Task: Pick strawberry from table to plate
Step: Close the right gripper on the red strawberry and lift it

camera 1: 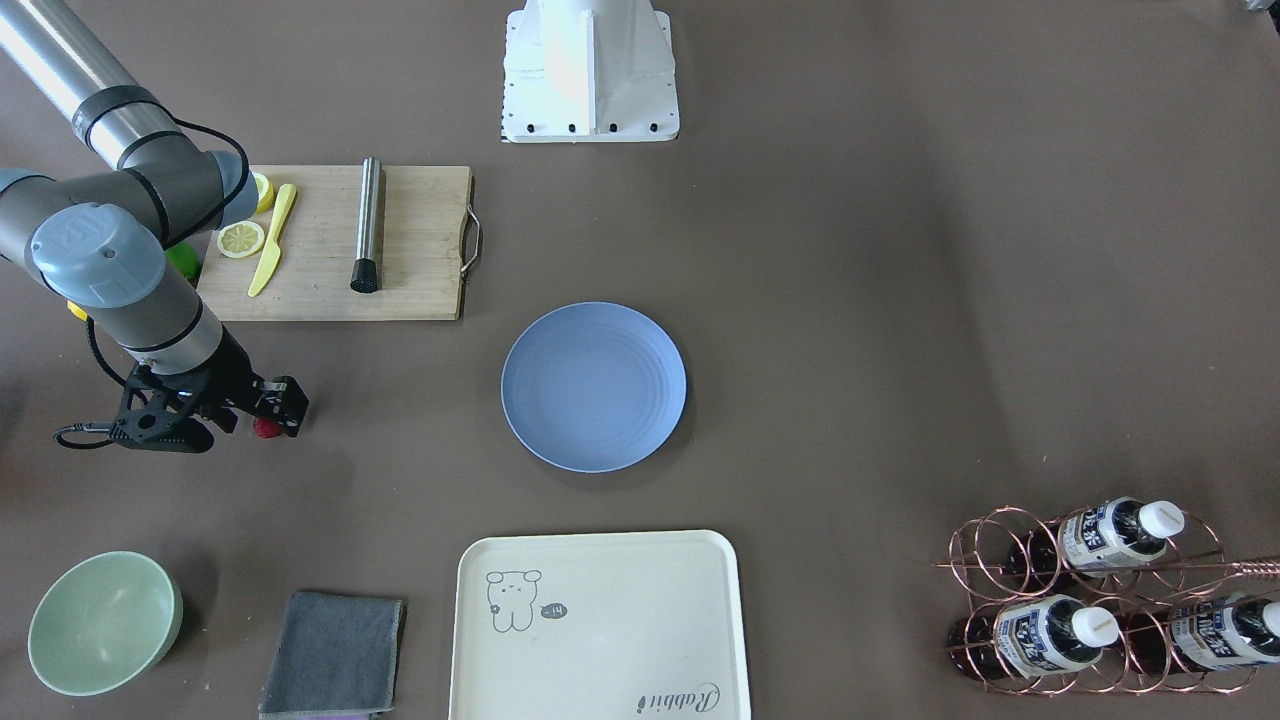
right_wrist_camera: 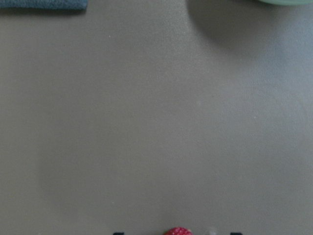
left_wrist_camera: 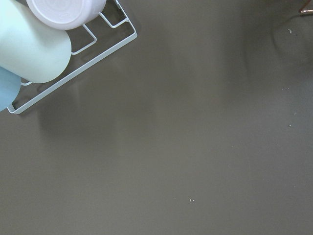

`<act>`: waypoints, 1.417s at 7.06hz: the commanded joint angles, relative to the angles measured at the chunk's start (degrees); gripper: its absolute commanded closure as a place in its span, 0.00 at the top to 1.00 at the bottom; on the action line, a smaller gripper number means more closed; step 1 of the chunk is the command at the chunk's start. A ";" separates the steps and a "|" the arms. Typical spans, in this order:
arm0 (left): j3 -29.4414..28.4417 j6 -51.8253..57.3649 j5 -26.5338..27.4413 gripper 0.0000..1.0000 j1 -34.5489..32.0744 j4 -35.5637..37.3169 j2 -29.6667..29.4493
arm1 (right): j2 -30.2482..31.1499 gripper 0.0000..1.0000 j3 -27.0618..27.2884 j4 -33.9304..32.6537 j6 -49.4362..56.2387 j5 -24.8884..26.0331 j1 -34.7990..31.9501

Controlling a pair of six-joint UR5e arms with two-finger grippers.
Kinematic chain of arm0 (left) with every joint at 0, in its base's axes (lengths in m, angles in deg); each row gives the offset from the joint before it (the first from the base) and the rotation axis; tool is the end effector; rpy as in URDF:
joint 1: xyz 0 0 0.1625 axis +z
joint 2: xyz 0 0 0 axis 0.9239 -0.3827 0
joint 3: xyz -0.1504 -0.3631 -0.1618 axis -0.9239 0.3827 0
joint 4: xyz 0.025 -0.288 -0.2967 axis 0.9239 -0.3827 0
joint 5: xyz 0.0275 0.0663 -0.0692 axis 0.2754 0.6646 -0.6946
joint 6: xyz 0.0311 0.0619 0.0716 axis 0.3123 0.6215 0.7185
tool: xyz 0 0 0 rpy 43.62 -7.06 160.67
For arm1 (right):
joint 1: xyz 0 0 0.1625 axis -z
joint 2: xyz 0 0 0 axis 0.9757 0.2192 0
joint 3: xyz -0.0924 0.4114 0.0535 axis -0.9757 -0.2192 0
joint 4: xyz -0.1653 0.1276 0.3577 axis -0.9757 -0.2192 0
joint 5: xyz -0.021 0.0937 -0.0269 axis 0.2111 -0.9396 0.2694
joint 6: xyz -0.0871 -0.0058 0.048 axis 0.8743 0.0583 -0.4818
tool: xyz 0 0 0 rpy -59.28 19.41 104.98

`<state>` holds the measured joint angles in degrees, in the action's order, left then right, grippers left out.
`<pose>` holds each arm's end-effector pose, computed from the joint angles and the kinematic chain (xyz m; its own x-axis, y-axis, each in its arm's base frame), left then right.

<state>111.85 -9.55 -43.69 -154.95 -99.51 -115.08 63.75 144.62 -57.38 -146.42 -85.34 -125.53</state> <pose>-0.0449 -0.5262 0.6585 0.7523 0.1110 -0.6494 -0.0125 0.9879 0.1544 -0.3667 -0.5459 0.4693 0.6923 0.1127 0.7128 -0.1784 0.9838 0.0177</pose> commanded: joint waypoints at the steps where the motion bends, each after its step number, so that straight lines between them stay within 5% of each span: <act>1: 0.00 0.00 0.00 0.99 0.01 0.00 0.06 | 0.38 0.44 0.17 0.38 -0.20 1.10 0.38; 2: 0.00 0.00 -0.08 0.99 0.01 0.00 0.15 | 0.73 0.07 0.26 0.38 -0.29 1.19 0.90; 3: 0.00 0.00 -0.09 0.99 0.09 0.00 0.15 | 1.34 0.00 0.69 0.38 -0.46 2.33 1.86; 5: 0.09 -0.09 -0.09 0.99 0.09 0.00 0.41 | 0.39 0.00 3.76 -0.41 -5.08 2.16 2.57; 8: 0.00 -0.09 -0.17 0.99 0.18 -0.09 1.02 | -9.60 0.00 3.69 -7.59 -21.14 3.03 5.38; 10: 0.18 -0.09 -0.17 0.99 0.27 -0.09 1.20 | -16.72 0.00 3.16 -15.13 -31.00 9.42 10.81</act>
<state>112.00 -9.63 -43.85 -154.75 -99.56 -113.94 51.74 148.19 -67.55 -171.15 -79.54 -118.04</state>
